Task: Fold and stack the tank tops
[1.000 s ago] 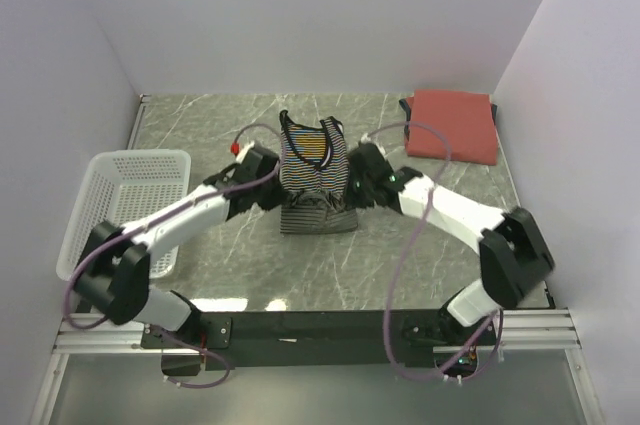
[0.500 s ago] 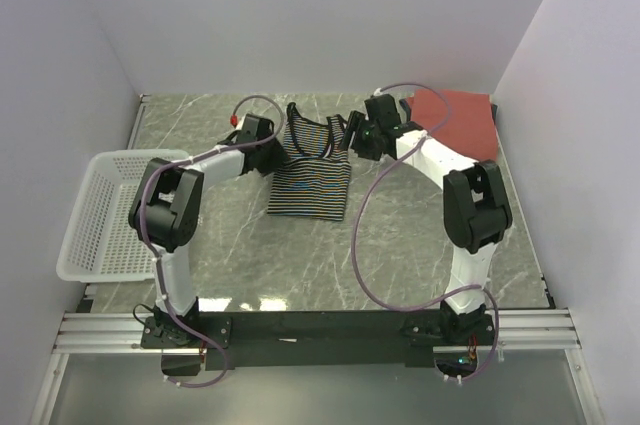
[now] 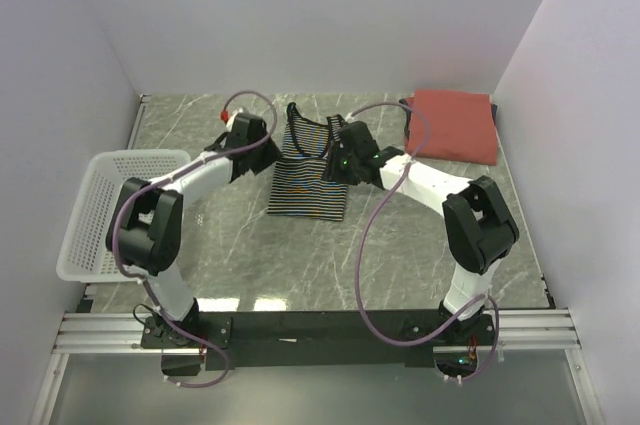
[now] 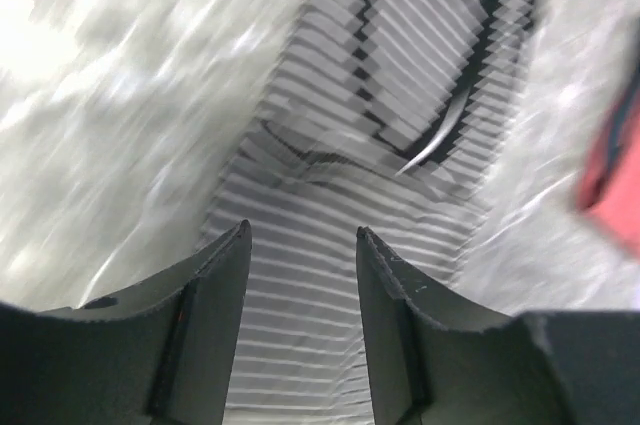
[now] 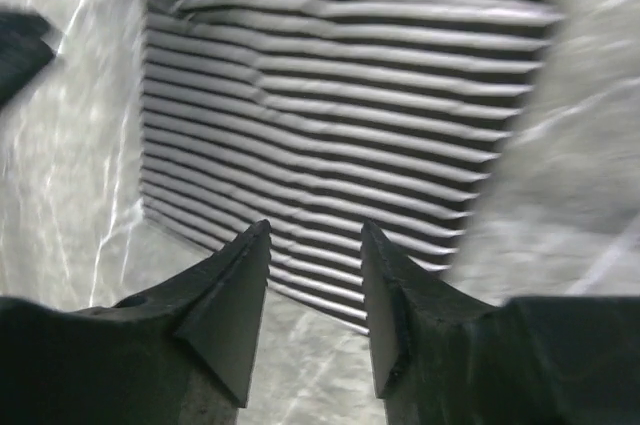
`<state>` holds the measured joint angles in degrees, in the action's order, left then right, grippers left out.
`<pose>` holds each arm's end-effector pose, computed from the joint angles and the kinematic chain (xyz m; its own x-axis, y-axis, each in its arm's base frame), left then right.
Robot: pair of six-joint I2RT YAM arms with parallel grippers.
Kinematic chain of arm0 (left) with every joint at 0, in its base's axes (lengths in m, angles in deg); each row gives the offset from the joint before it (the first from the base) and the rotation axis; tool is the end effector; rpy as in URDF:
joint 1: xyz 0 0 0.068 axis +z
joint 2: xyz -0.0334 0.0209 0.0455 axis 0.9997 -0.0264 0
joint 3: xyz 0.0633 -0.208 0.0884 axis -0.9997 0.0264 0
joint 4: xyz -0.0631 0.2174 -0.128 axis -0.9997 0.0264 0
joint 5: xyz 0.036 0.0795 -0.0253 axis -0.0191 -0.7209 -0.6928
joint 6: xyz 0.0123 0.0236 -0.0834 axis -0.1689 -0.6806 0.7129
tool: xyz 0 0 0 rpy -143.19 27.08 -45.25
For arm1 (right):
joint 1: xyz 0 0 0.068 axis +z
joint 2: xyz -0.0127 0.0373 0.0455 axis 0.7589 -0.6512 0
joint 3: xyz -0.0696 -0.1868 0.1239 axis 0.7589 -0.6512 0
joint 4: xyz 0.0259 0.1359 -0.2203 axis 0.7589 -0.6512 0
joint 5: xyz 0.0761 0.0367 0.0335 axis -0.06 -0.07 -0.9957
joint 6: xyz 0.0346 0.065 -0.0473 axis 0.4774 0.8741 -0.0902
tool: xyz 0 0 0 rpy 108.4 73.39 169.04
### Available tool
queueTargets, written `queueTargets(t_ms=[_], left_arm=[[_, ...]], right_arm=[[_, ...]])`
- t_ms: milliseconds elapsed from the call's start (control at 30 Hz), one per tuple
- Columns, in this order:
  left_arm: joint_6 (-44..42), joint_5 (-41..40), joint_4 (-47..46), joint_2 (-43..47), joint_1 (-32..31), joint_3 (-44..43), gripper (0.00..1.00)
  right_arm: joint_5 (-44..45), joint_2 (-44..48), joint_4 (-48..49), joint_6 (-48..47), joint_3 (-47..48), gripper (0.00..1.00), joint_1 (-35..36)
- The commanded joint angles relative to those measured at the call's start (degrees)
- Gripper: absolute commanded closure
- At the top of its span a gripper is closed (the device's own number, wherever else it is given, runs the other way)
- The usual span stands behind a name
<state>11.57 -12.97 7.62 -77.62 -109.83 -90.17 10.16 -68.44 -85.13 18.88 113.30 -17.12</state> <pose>0.3880 -0.1452 0.1561 -0.6216 -0.6027 -0.5003 -0.2943 0.7716 -0.5639 0.3480 0.2226 0.1533 -0.8083 0.1438 -0.5710 -0.1256 0.9053 0.4058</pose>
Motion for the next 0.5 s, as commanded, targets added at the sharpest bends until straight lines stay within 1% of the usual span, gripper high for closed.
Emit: queueTargets(t_ms=[0,67,133,167,233,267,300,333,400,467], left_arm=[[0.31,-2.56,1.76,7.01,-1.24,8.43,0.47],[-0.48,-2.21,0.61,8.96,-1.42,13.52,0.46],[-0.92,-1.69,0.96,10.72,-1.86,15.92,0.47],[-1.27,-0.81,0.44,11.6,-2.03,18.8,0.47],[-1.1,-0.45,-0.18,14.67,-2.82,22.06,0.43],[-0.92,-0.02,-1.31,15.9,-3.0,25.39,0.4],[-0.66,0.95,-2.54,18.26,-3.09,27.16,0.34],[-0.57,2.0,-3.69,19.07,-3.09,28.74,0.33],[-0.39,3.85,-6.06,19.95,-3.09,31.74,0.3],[-0.22,4.55,-6.94,19.17,-3.09,32.62,0.3]], right_arm=[[2.93,-0.36,2.14,1.04,-2.36,0.5,2.03],[2.31,-0.53,4.43,1.75,-5.27,0.49,2.11],[2.31,-2.1,3.39,1.4,-5.11,0.5,2.64],[2.66,-2.2,2.6,1.31,-5.45,0.52,3.16],[3.01,-0.45,3.29,1.57,-8.86,0.52,3.96],[3.27,0.43,4.25,1.83,-10.19,0.5,4.22],[3.28,1.31,4.52,2.27,-11.59,0.48,4.49],[3.28,2.88,5.13,3.15,-14.04,0.45,4.58],[3.45,4.3,6.19,3.94,-16.08,0.43,4.66],[3.71,5.71,6.89,5.17,-18.28,0.43,4.66]])
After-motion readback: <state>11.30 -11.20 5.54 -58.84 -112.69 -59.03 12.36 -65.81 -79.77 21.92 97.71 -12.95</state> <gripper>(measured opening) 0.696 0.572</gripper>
